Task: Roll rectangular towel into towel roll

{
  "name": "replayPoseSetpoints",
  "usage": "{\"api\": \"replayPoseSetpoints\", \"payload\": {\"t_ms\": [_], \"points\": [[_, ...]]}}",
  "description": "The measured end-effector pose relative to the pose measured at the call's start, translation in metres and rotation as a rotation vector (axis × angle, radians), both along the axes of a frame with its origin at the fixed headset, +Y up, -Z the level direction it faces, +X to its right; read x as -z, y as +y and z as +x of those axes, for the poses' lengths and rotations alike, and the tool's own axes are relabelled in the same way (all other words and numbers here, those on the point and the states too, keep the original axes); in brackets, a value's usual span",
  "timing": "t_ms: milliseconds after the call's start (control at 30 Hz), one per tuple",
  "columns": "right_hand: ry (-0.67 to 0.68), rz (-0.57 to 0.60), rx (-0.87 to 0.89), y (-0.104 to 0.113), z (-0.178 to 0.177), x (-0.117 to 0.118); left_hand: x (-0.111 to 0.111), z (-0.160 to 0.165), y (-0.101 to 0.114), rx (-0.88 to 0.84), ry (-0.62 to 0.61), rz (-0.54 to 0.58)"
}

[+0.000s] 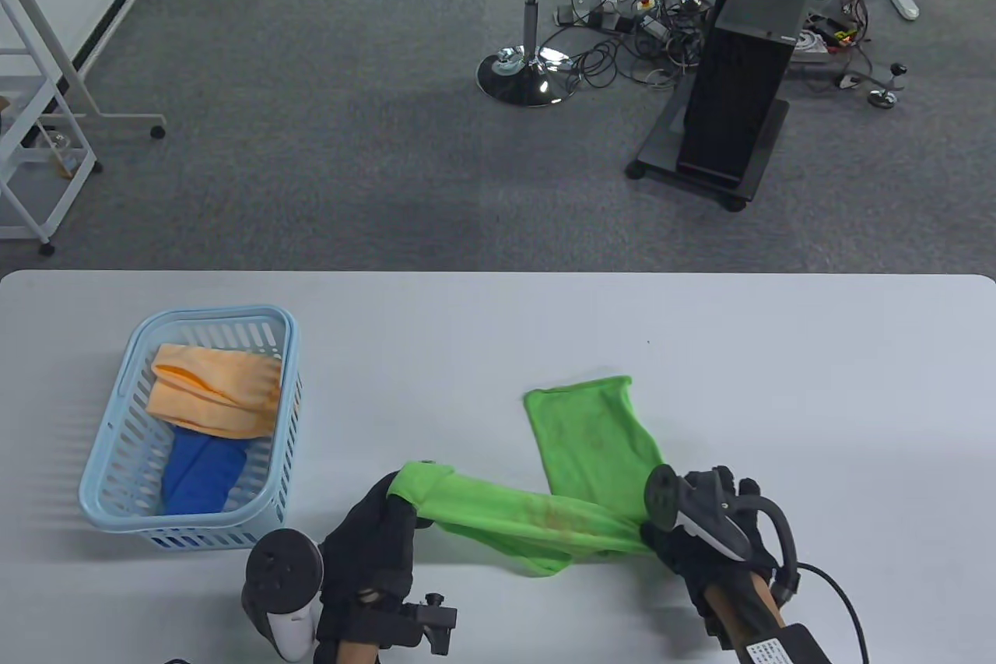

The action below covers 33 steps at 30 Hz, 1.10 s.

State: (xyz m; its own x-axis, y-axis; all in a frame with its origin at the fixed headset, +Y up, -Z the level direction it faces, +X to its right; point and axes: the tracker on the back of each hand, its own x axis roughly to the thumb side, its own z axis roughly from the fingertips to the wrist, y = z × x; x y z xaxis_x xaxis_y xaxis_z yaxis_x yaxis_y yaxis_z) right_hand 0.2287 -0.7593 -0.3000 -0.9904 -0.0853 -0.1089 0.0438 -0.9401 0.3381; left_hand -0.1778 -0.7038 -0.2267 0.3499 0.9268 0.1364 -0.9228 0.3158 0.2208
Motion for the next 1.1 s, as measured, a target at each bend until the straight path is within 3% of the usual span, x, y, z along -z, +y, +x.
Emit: {"api": "replayPoseSetpoints", "payload": {"t_ms": [67, 233, 333, 400, 533, 667, 767, 900, 967, 1100], "points": [[-0.06, 0.002, 0.125, 0.004, 0.019, -0.004, 0.001, 0.003, 0.0, 0.044, 0.018, 0.001], [-0.176, 0.21, 0.313, 0.02, 0.064, -0.016, 0.0, 0.0, 0.0, 0.085, 0.085, -0.042], [-0.156, 0.193, 0.332, 0.015, 0.075, -0.02, 0.001, 0.001, -0.003, 0.124, 0.083, -0.08], [-0.098, 0.178, 0.326, 0.005, 0.069, -0.02, 0.002, 0.001, -0.004, 0.132, 0.082, -0.075], [0.01, 0.031, 0.287, -0.008, 0.039, -0.018, 0.005, 0.002, -0.009, 0.092, -0.003, -0.092], [0.104, 0.096, 0.288, 0.002, 0.006, -0.02, 0.003, 0.003, -0.008, 0.101, 0.004, -0.107], [0.145, 0.061, 0.304, 0.01, -0.01, -0.026, 0.003, 0.0, -0.008, 0.181, 0.004, -0.164], [0.131, 0.059, 0.205, 0.003, -0.007, -0.024, 0.004, -0.004, -0.01, 0.262, -0.043, -0.261], [0.104, 0.059, 0.16, -0.006, 0.007, -0.019, 0.003, -0.005, -0.008, 0.238, -0.031, -0.223], [0.109, -0.015, 0.243, -0.018, 0.018, -0.015, 0.002, -0.005, -0.003, 0.24, -0.013, -0.137]]}}
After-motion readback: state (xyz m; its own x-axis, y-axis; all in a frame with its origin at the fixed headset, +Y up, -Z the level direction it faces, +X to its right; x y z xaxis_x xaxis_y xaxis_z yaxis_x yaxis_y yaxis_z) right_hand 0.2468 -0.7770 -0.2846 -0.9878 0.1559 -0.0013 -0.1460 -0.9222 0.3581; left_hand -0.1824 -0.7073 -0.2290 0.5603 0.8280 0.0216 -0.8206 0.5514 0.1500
